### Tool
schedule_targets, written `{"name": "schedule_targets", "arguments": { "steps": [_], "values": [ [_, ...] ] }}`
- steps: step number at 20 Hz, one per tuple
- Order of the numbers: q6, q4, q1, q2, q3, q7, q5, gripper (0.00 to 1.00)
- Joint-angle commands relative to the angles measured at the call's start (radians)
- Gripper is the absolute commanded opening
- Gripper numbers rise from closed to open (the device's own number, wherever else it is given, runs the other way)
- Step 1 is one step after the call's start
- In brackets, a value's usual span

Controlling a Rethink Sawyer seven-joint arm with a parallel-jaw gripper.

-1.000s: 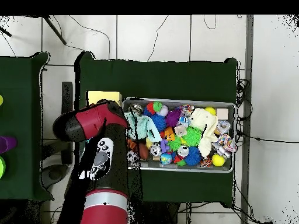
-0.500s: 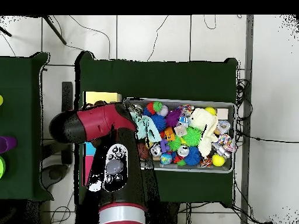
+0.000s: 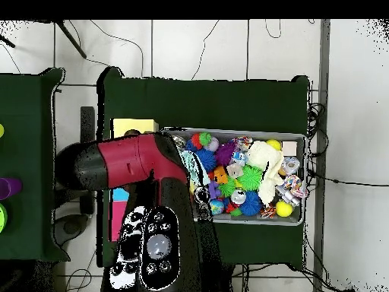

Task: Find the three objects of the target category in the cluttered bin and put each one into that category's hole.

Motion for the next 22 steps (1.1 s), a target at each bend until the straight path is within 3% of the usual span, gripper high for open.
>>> {"name": "schedule_targets", "arguments": {
  "steps": [1,6,9,12,14,22],
  "values": [
    [0.027,0.135,-0.037,-0.012,0.082,-0.088,0.003,0.0],
    [0.014,0.143,-0.057,-0.018,0.091,-0.111,-0.004,0.0],
    [-0.064,0.149,-0.056,0.006,0.067,-0.131,-0.078,0.0],
    [-0.199,0.196,-0.123,0.022,0.085,-0.219,-0.156,0.0],
    [-0.239,0.233,-0.178,0.019,0.115,-0.261,-0.164,0.0],
    [-0.264,0.288,-0.309,-0.002,0.226,-0.281,-0.209,0.0]
  ]
}}
